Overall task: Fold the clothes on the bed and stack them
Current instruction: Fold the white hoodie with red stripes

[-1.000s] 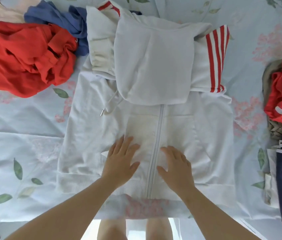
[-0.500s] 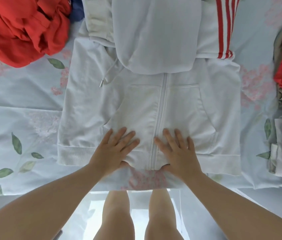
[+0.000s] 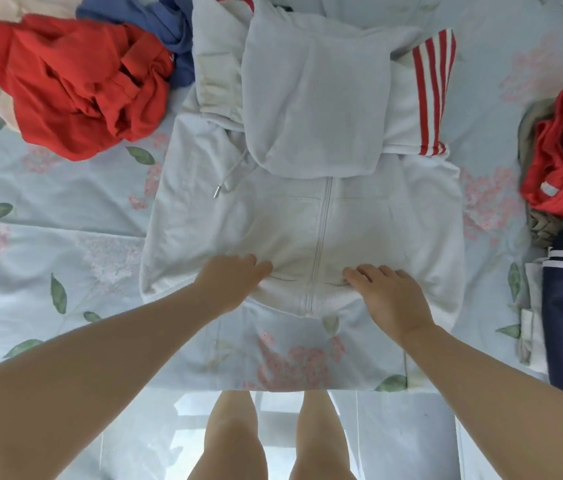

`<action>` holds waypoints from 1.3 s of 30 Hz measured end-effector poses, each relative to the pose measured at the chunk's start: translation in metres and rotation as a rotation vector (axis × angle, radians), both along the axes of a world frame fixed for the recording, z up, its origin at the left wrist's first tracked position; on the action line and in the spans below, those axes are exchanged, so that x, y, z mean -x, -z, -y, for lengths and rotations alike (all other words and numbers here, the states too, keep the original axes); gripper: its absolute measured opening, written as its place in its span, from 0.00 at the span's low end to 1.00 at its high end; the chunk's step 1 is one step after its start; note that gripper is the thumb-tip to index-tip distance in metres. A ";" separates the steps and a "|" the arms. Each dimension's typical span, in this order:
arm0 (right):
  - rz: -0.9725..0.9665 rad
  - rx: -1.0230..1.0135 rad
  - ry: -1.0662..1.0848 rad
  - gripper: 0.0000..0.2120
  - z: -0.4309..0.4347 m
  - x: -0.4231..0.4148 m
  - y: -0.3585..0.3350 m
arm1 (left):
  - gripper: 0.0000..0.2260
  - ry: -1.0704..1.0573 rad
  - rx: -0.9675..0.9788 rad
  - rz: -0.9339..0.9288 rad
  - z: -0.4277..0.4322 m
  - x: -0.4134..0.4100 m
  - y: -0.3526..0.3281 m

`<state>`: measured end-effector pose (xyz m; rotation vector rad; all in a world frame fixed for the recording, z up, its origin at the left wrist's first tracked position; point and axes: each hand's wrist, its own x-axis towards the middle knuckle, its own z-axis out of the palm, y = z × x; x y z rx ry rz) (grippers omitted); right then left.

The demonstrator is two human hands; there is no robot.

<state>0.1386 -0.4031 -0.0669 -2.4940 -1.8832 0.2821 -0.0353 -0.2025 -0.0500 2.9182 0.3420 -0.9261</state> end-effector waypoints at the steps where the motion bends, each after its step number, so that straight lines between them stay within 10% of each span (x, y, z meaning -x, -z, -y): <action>1: 0.024 -0.012 0.002 0.29 -0.004 -0.006 -0.006 | 0.20 -0.031 -0.041 -0.048 -0.009 -0.008 -0.008; 9: 0.174 0.120 0.228 0.23 -0.052 -0.040 -0.052 | 0.15 -0.300 -0.322 -0.044 -0.054 -0.051 -0.056; 14: 0.015 0.434 0.452 0.10 -0.064 -0.056 -0.059 | 0.12 -1.314 0.394 0.149 -0.065 -0.053 -0.043; 18: -0.532 0.090 1.015 0.10 -0.078 -0.070 -0.057 | 0.10 -1.848 0.810 0.415 -0.071 -0.064 -0.043; 21: -0.775 -0.250 1.263 0.10 -0.095 -0.077 -0.056 | 0.06 -1.661 0.627 0.653 -0.076 -0.083 -0.042; 33: -0.415 -0.850 0.888 0.15 -0.213 -0.190 -0.105 | 0.16 -0.944 0.328 1.145 -0.195 -0.214 -0.098; 39: -0.467 -0.493 0.567 0.35 -0.232 -0.191 -0.072 | 0.42 -0.593 0.326 0.678 -0.197 -0.223 -0.045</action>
